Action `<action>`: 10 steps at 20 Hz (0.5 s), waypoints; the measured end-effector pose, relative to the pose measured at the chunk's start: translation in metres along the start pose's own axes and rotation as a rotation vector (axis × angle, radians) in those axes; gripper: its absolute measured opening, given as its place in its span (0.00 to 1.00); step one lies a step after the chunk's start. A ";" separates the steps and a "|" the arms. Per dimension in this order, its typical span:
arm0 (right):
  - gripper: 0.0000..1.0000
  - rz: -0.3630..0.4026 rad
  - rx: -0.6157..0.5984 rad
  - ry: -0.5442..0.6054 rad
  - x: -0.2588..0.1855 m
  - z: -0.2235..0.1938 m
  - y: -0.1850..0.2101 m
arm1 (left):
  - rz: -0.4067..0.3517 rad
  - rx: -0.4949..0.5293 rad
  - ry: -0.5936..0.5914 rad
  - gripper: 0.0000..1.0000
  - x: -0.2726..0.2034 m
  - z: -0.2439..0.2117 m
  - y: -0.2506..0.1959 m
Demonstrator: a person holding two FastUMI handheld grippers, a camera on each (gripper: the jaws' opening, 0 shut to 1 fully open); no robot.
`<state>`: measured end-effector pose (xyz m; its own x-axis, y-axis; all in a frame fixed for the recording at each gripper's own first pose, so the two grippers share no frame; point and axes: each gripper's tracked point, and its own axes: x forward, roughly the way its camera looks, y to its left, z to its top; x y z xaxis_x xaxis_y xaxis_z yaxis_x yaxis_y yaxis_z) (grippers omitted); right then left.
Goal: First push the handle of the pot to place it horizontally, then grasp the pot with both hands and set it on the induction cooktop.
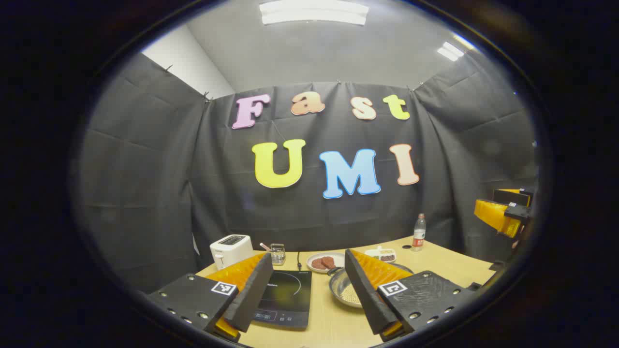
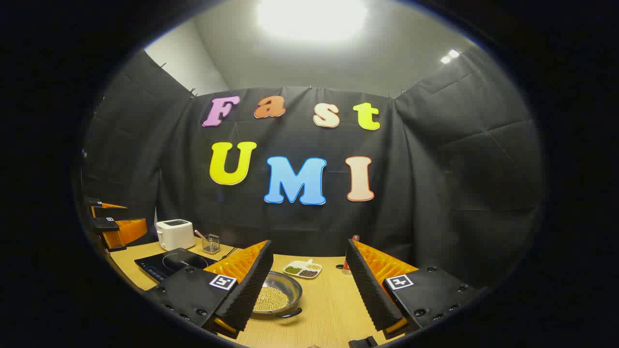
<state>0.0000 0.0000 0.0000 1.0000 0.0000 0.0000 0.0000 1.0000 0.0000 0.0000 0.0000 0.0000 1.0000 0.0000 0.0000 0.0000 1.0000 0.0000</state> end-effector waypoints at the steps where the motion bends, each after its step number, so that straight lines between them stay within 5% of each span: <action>1: 0.96 0.000 0.003 0.002 0.000 0.000 0.001 | 0.003 0.000 -0.001 0.90 0.000 -0.001 0.001; 10: 0.96 0.004 0.017 0.003 0.003 0.003 0.004 | 0.017 0.011 -0.012 0.88 -0.002 0.003 0.008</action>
<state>0.0026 0.0042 0.0025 1.0000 0.0042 -0.0032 -0.0041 0.9998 0.0173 -0.0019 0.0085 0.0030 0.9998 0.0167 0.0124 -0.0168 0.9998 0.0104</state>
